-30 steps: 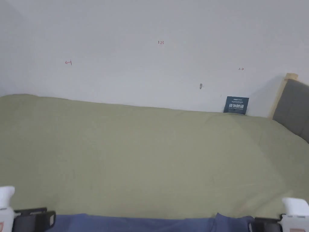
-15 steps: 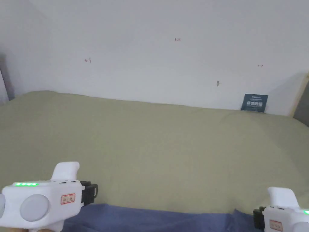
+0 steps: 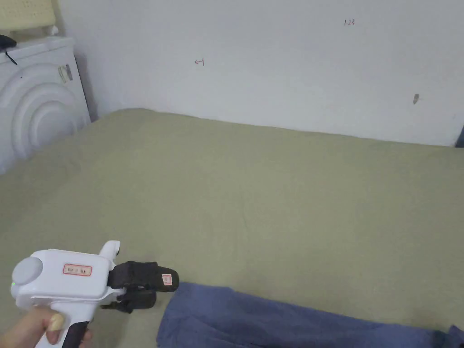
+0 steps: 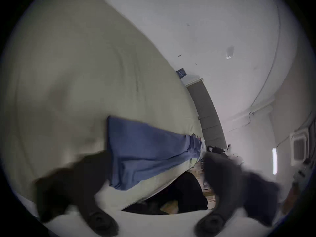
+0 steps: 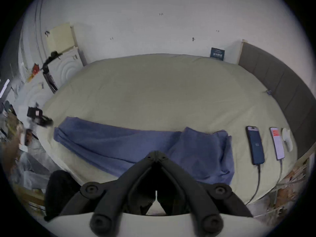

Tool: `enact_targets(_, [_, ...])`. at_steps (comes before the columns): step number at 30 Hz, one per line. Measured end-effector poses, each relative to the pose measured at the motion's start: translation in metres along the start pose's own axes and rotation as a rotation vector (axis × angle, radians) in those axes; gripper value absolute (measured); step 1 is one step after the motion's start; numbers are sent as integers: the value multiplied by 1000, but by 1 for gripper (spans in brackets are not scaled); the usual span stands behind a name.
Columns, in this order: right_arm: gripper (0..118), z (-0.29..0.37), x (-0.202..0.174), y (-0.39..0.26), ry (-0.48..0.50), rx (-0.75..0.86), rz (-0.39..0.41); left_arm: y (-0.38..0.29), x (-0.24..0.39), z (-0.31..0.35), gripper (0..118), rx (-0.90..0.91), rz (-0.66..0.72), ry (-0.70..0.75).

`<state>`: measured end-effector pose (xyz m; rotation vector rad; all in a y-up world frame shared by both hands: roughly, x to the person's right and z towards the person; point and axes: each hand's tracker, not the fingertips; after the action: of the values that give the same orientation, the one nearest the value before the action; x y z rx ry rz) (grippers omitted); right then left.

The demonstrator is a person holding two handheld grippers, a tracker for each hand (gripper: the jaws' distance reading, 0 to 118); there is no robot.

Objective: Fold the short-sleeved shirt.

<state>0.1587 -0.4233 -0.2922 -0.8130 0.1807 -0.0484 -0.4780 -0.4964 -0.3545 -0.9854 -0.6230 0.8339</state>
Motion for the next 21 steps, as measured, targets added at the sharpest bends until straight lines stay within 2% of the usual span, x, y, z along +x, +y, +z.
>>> enact_targets(2, [0,7,-6,7,44,17,-20,3,-20,-6,118,-8,82,-16])
enact_targets(5, [0,13,-12,16,26,40,24,6,-41,-20,118,-35,170,56])
enact_targets(7, [0,13,-15,22,13,47,48,-17,-24,-18,118,25,151,-58])
enact_targets(9, [0,14,-15,25,12,48,41,-16,-20,-21,114,41,171,-103])
enact_targets(10, [0,12,-15,25,17,47,33,-20,-29,-31,106,25,185,-85])
enact_targets(11, [0,11,-15,25,19,45,30,-22,-28,-36,77,21,183,-87])
enact_targets(12, [0,9,-16,24,14,42,30,-25,-25,-42,38,3,169,-81])
enact_targets(13, [0,9,-14,22,12,40,28,-27,-19,-50,15,-35,127,1])
enact_targets(15, [0,8,-10,21,22,29,16,-35,0,-67,15,-69,26,209])
enact_targets(16, [0,10,-7,22,28,27,9,-35,3,-60,15,-44,66,115])
enact_targets(18, [0,15,1,23,7,28,10,-31,15,-56,15,10,70,124])
enact_targets(21, [0,22,16,29,-66,24,39,-32,69,-48,15,38,-114,205])
